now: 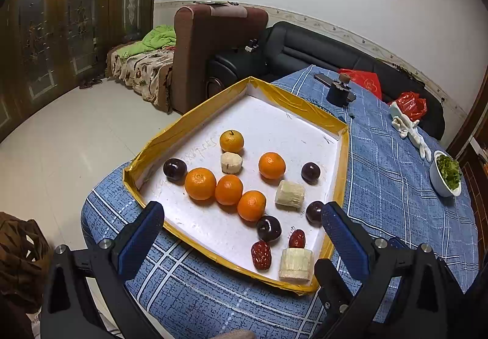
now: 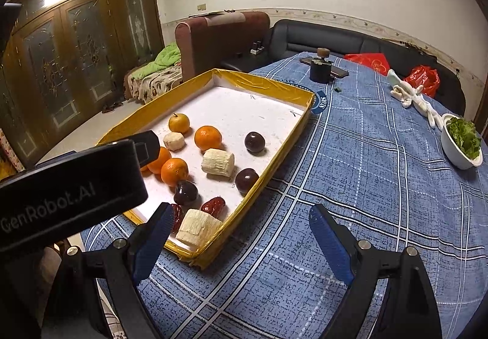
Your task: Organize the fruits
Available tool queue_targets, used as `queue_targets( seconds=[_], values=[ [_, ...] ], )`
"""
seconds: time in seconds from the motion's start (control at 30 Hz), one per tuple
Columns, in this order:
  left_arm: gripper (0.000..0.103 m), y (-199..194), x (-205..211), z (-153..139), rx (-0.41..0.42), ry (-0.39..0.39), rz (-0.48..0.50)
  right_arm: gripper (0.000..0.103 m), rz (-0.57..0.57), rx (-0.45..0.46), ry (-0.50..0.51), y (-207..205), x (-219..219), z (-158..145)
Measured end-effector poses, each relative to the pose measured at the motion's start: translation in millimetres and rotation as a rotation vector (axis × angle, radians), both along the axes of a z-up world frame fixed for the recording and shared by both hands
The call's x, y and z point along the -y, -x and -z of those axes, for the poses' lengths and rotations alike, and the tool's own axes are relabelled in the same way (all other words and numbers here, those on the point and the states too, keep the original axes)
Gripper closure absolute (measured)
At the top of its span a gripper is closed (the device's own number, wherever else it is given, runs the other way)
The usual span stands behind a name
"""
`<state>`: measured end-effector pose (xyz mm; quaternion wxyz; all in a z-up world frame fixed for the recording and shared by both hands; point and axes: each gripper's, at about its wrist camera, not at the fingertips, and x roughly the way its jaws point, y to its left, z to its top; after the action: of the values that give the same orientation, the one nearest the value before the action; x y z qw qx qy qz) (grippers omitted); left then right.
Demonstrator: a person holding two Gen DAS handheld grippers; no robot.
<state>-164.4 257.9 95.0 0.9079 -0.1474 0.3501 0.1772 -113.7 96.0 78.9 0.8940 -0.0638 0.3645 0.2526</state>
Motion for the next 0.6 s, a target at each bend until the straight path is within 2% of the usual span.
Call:
queue_targets(
  seconds=[0.6],
  values=[
    [0.000,-1.5,2.2,1.6,-0.004,0.003,0.016,0.009,-0.008,-0.008,0.011,-0.7,-2.3,2.0]
  ],
)
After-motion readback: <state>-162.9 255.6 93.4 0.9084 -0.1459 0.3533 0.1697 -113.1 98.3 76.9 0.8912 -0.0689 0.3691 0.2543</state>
